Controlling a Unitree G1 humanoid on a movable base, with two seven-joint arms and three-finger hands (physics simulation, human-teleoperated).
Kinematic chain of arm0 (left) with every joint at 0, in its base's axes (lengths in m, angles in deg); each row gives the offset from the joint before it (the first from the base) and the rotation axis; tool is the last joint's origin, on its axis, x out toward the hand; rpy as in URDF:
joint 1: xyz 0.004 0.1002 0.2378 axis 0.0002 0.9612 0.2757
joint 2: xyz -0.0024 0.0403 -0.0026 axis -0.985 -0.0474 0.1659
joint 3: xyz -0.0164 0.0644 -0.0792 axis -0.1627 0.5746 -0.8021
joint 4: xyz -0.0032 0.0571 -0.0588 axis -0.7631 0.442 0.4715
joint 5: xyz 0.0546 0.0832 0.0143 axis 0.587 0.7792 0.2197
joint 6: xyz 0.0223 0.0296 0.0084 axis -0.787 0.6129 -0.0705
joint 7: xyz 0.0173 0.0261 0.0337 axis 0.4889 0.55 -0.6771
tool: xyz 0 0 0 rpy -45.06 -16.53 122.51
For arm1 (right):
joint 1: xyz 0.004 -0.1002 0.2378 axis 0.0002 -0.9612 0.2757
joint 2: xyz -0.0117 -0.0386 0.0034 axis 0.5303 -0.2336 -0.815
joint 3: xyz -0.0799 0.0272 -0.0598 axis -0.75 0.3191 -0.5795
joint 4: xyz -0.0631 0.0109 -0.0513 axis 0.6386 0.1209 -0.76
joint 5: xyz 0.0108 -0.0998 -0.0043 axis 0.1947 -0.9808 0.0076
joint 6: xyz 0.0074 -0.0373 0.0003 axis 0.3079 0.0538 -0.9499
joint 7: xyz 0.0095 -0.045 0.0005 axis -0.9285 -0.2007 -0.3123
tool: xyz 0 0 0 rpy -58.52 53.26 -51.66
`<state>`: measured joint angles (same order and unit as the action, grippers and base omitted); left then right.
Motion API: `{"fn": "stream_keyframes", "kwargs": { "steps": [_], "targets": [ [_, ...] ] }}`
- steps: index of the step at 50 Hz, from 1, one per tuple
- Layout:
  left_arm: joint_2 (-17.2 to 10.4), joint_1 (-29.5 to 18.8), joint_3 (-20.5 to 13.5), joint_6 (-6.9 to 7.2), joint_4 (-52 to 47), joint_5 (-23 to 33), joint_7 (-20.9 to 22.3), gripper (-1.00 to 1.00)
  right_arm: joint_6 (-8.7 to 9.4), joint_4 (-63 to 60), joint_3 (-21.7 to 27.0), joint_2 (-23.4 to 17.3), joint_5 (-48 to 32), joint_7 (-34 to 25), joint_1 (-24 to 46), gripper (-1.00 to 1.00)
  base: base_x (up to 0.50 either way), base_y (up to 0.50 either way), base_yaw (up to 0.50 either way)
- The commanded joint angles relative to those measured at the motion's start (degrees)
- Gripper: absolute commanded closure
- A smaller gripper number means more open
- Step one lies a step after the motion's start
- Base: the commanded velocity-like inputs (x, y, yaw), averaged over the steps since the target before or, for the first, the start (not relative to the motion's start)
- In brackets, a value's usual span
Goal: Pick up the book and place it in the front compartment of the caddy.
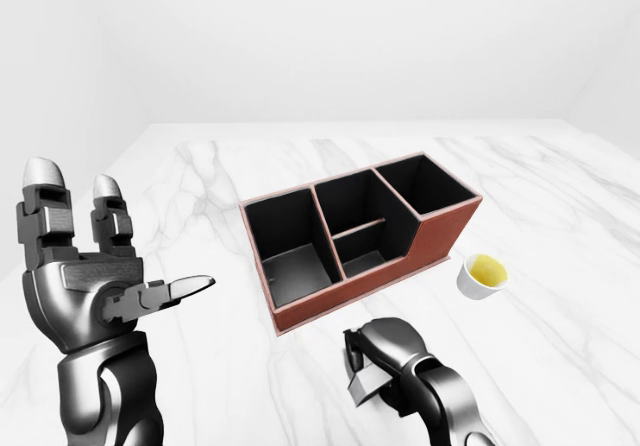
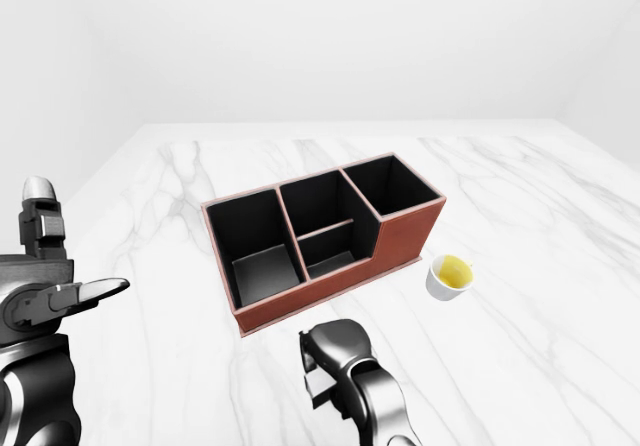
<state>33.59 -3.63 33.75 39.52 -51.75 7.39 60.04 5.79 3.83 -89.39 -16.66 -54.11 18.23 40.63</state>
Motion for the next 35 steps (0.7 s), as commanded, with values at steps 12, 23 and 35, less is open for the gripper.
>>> {"fn": "stream_keyframes", "kwargs": {
  "steps": [12, 23, 35],
  "targets": [
    [0.2, -0.2, 0.6, 0.00, 1.2, 0.6, -0.4, -1.00, 0.00, -9.9, -0.9, 3.6, -13.6, 0.0, 3.6, 1.00, 0.00, 0.00, 0.00],
    [0.1, -0.4, 0.4, 0.00, 1.5, 0.5, -0.6, -1.00, 0.00, -17.2, -0.4, 8.7, -23.0, 0.0, 7.6, 1.00, 0.00, 0.00, 0.00],
    [0.1, -0.5, 0.7, 0.00, 1.8, 0.8, -0.6, -1.00, 0.00, -21.0, -3.8, 11.8, -29.7, 0.0, 9.4, 1.00, 0.00, 0.00, 0.00]
  ]
}}
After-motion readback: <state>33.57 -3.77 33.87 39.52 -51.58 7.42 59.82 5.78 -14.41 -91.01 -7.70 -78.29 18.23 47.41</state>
